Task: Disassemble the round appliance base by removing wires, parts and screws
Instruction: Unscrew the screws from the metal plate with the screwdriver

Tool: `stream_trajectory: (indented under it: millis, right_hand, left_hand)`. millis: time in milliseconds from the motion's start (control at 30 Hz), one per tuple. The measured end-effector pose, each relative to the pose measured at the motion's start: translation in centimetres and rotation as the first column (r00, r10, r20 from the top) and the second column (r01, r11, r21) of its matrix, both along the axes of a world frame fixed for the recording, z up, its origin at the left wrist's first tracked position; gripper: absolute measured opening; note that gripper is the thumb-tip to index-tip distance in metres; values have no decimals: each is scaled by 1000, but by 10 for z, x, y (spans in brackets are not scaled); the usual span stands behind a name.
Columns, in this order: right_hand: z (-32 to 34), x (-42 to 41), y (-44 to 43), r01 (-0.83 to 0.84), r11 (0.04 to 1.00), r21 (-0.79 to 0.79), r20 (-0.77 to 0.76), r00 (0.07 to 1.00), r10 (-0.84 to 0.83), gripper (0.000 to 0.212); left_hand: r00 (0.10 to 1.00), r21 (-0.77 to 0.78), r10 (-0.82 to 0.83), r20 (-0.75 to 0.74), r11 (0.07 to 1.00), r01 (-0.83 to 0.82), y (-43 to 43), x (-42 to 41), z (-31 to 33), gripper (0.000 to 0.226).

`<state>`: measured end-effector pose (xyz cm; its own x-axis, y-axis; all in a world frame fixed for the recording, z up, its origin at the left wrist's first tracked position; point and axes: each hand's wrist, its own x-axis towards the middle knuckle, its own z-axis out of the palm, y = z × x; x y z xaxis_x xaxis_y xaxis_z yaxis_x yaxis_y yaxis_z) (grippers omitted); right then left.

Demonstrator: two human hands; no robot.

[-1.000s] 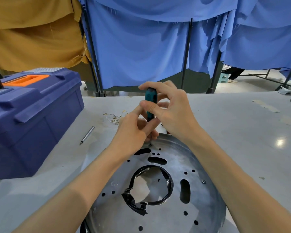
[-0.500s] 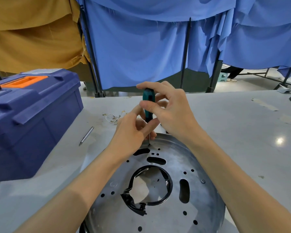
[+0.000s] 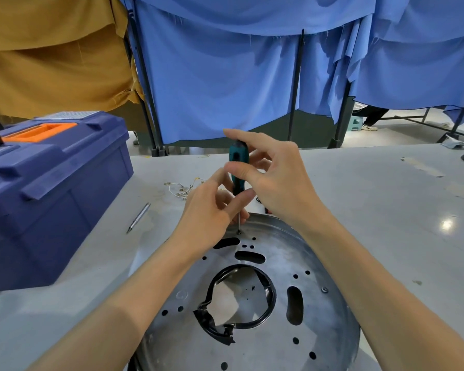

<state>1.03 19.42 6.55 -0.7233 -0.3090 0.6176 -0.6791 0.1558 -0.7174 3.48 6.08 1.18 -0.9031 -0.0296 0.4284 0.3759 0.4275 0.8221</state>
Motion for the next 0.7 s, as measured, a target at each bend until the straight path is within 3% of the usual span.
stream_trajectory:
  millis: [100,300,433,533,700]
  right_hand:
    - [1,-1,3,10,1000,2,13,1000,-10,45]
    - [-3,-1,-2,-41,999,22,25,999,41,29]
    - [-4,-3,-1,7,998,59,-13,1000,-6,37]
    - [-2,-3,0,-2,999,50,-21,1000,3,43]
    - [-3,-3,1,-33,999,42,17,999,32,29]
  left_hand:
    - [999,4,-49,16,999,49,1,0,0,19]
    - [998,25,-53,16,998,53,2,0,0,12]
    - [998,73,-53,33,996,50,2,2,1,26]
    - [998,63,-53,39,997,50,2,1,0,18]
    - [998,21,-52,26,998,52,3,0,0,11]
